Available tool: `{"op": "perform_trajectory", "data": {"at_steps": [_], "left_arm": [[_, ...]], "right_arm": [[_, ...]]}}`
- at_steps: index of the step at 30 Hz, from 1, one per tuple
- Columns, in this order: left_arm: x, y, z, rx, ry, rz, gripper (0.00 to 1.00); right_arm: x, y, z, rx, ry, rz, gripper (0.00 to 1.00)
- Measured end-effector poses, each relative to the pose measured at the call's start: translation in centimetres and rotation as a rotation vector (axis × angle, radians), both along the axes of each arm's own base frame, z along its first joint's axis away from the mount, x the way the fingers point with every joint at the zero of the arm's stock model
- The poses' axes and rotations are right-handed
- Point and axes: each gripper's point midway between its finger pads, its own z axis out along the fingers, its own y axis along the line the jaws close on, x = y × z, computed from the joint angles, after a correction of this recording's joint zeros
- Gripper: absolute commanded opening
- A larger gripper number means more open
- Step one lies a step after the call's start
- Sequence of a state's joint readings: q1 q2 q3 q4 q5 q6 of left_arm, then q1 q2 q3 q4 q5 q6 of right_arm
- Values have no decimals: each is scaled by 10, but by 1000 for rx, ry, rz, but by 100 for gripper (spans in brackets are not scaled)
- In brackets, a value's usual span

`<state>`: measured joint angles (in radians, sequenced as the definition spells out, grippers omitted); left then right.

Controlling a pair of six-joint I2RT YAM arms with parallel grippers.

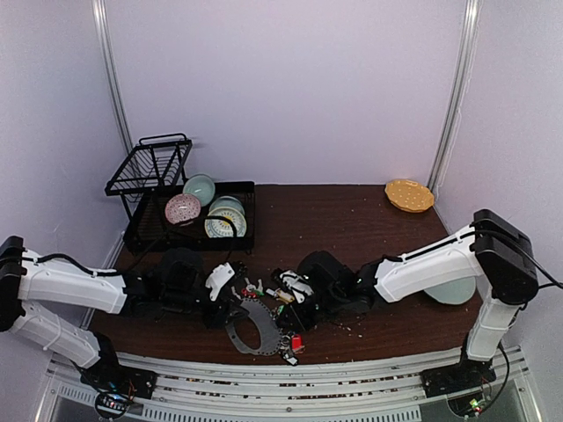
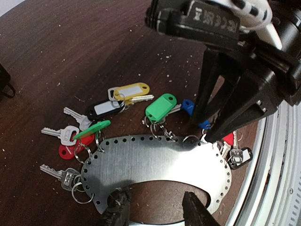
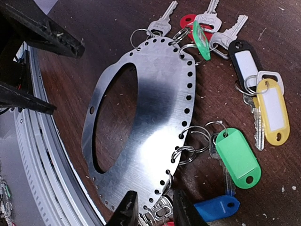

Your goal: Put the keys on the keyring

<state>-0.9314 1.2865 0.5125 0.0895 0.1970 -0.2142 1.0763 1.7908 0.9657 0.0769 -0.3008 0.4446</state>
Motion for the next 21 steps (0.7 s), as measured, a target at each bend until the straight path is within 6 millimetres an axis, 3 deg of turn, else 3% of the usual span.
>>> {"op": "perform_trajectory", "data": {"at_steps": [10,15,21], "left_arm": [[3,-3,13,-35,-35,3,42],[4,-2,13,-33,-42,6,42],[6,-3,8,-6,-37,-2,41]], "right_arm": [[6,9,-10,-18,30,-10,35],[23,11,1,-12,4,-40,34],[52,-4,8,-31,-10,-41,34]]}}
